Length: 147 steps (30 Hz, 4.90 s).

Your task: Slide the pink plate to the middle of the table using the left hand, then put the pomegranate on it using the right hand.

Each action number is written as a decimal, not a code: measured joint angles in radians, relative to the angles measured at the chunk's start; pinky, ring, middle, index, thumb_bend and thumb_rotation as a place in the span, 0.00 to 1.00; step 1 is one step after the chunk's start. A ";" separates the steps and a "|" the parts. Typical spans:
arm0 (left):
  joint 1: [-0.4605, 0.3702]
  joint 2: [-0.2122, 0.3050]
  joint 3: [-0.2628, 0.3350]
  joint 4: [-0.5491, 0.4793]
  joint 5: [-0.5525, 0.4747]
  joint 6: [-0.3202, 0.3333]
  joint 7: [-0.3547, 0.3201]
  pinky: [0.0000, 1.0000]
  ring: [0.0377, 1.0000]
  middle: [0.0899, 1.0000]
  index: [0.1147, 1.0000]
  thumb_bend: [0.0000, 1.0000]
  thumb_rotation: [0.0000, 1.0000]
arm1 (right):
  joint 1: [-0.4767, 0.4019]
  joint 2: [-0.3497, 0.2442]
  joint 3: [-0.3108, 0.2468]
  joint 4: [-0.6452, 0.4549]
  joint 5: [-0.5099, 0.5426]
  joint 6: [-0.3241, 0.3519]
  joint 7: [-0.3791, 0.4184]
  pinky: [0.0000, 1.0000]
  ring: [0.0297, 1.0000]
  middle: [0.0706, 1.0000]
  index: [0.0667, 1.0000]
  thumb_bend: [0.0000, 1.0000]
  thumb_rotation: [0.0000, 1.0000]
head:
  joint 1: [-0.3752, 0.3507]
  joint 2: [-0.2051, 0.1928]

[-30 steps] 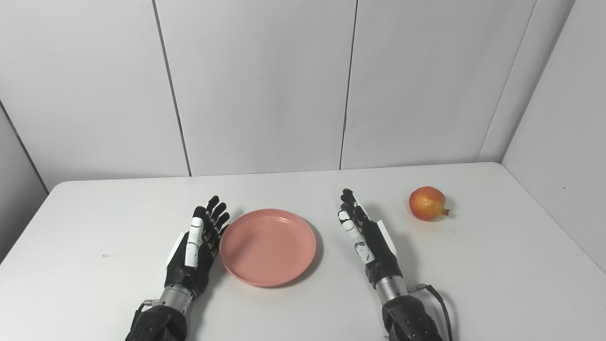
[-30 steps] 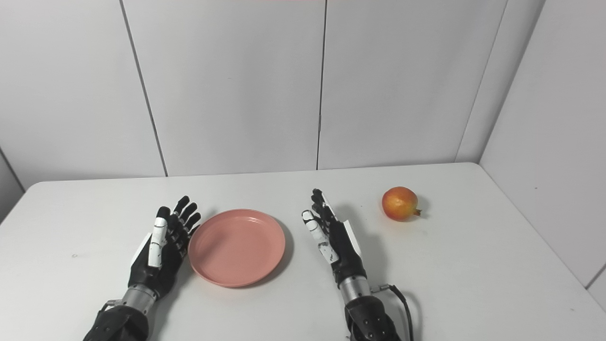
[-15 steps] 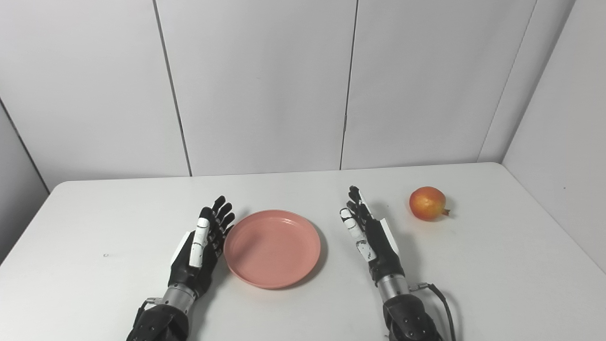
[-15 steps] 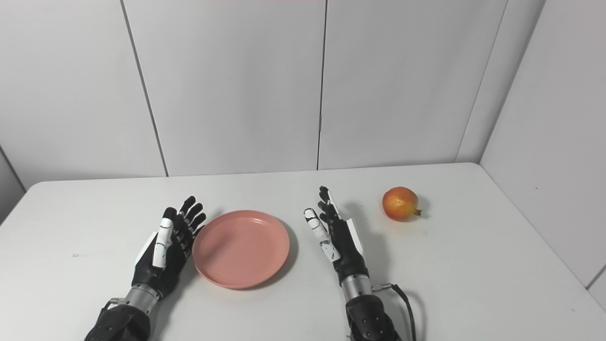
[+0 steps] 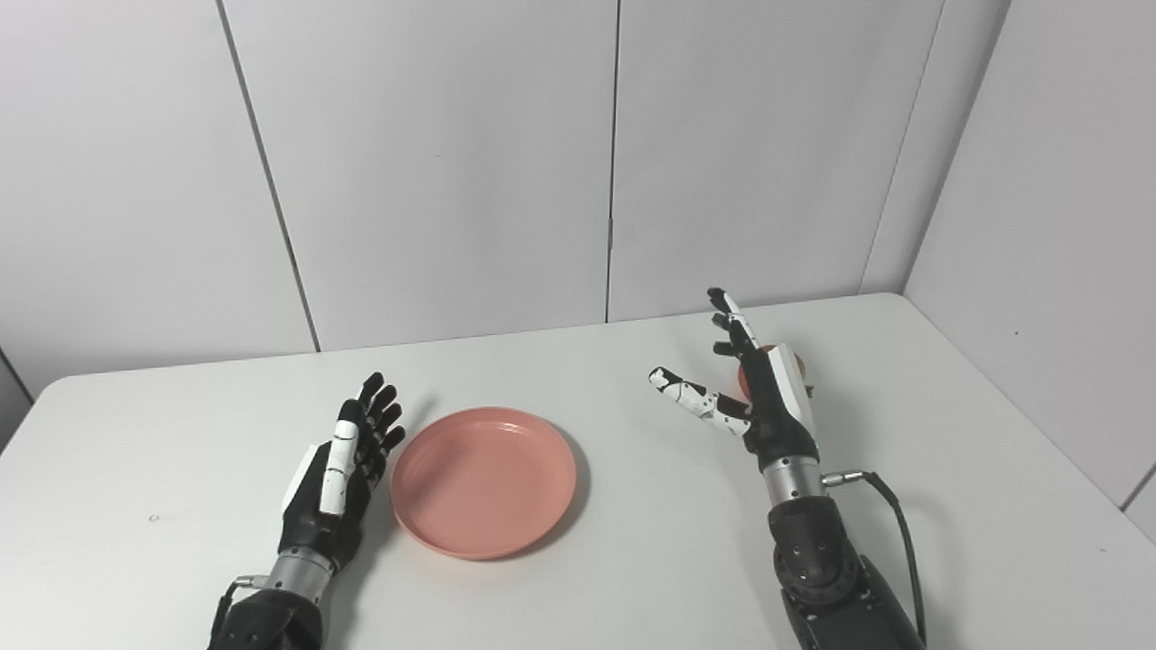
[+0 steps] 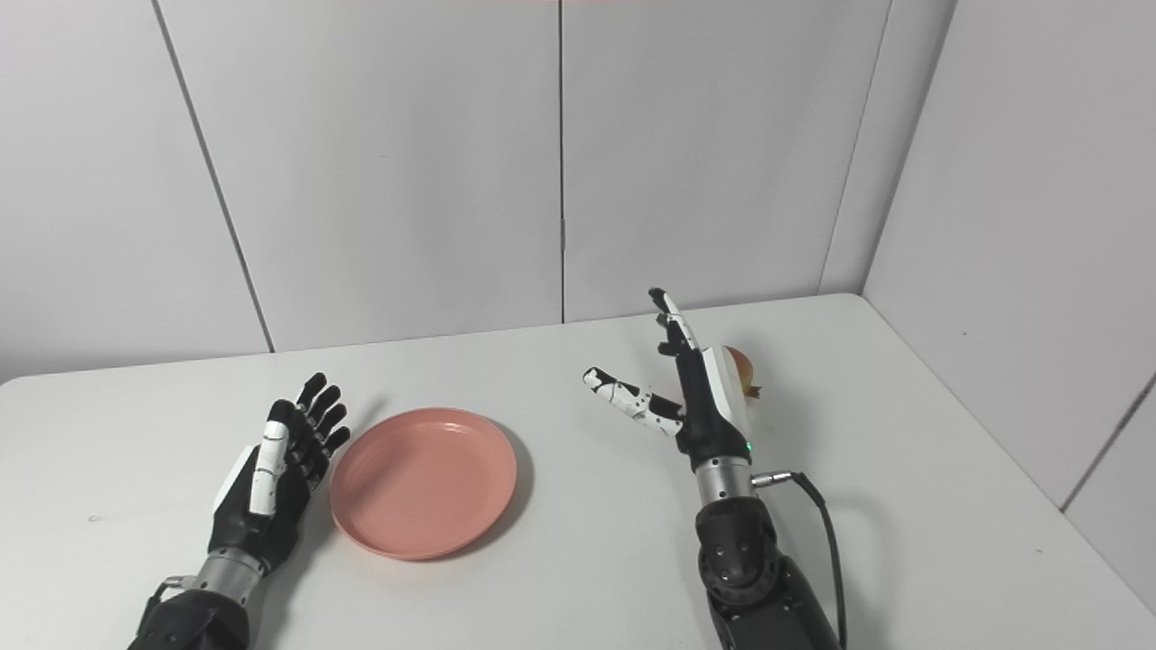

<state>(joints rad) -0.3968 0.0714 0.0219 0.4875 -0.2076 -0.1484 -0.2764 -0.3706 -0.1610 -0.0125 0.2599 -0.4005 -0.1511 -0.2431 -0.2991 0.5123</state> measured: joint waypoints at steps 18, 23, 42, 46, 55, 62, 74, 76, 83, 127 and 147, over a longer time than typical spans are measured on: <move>0.000 0.007 -0.002 -0.004 -0.001 -0.004 -0.003 0.98 1.00 1.00 1.00 0.68 1.00 | -0.058 -0.140 -0.008 0.091 -0.152 0.069 -0.051 0.79 0.88 0.91 0.90 0.82 0.47 | -0.005 0.011; 0.005 0.009 -0.004 -0.012 0.000 -0.004 -0.005 0.98 1.00 1.00 1.00 0.68 1.00 | -0.070 -0.164 -0.002 0.156 -0.171 0.075 -0.072 0.79 0.88 0.91 0.90 0.84 0.48 | -0.003 0.014; 0.031 0.014 -0.012 -0.054 0.000 -0.002 -0.011 0.98 1.00 1.00 1.00 0.67 1.00 | -0.109 -0.195 0.062 0.343 -0.142 0.153 -0.035 0.75 0.84 0.87 0.87 0.94 0.36 | 0.000 0.026; 0.032 0.014 -0.012 -0.058 0.000 0.003 -0.011 0.98 1.00 1.00 1.00 0.67 1.00 | -0.110 -0.195 0.072 0.349 -0.132 0.153 -0.036 0.73 0.82 0.85 0.85 0.94 0.32 | 0.003 0.026; 0.033 0.014 -0.013 -0.061 0.001 0.016 -0.011 0.98 1.00 1.00 1.00 0.66 1.00 | -0.113 -0.191 0.069 0.372 -0.104 0.083 -0.134 0.46 0.54 0.61 0.65 0.78 0.04 | 0.005 0.029; 0.037 0.013 -0.012 -0.068 0.013 0.019 -0.011 0.98 1.00 1.00 1.00 0.65 1.00 | -0.116 -0.170 0.061 0.412 -0.102 0.011 -0.265 0.38 0.39 0.45 0.51 0.52 0.00 | 0.005 0.029; 0.037 0.007 -0.012 -0.068 0.018 0.020 -0.008 0.98 0.99 1.00 1.00 0.65 1.00 | -0.120 -0.167 0.066 0.432 -0.114 -0.058 -0.361 0.36 0.38 0.45 0.51 0.51 0.00 | 0.034 0.029; 0.037 0.005 -0.013 -0.068 0.022 0.020 -0.002 0.97 0.99 1.00 1.00 0.64 1.00 | -0.120 -0.167 0.066 0.427 -0.112 -0.065 -0.361 0.35 0.38 0.45 0.51 0.51 0.00 | 0.044 0.028; 0.041 -0.017 -0.016 -0.077 0.045 0.020 0.023 0.96 0.99 1.00 1.00 0.63 1.00 | -0.111 -0.158 0.065 0.309 -0.100 -0.092 -0.355 0.35 0.38 0.45 0.52 0.51 0.00 | 0.086 0.025; 0.056 -0.084 -0.068 -0.104 0.193 0.025 0.157 0.90 0.94 0.96 0.96 0.63 1.00 | -0.031 0.106 0.292 0.083 -0.098 -0.178 0.003 0.37 0.38 0.44 0.51 0.51 0.00 | 0.245 0.054; 0.056 -0.086 -0.072 -0.104 0.213 0.022 0.173 0.89 0.94 0.95 0.96 0.63 1.00 | -0.087 0.090 0.343 0.228 -0.255 -0.177 0.006 0.40 0.39 0.43 0.51 0.51 0.00 | 0.238 0.052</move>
<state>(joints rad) -0.3413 -0.0150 -0.0503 0.3835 0.0057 -0.1264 -0.1033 -0.4579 -0.0709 0.3306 0.4882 -0.6551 -0.3276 -0.2369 -0.0613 0.5645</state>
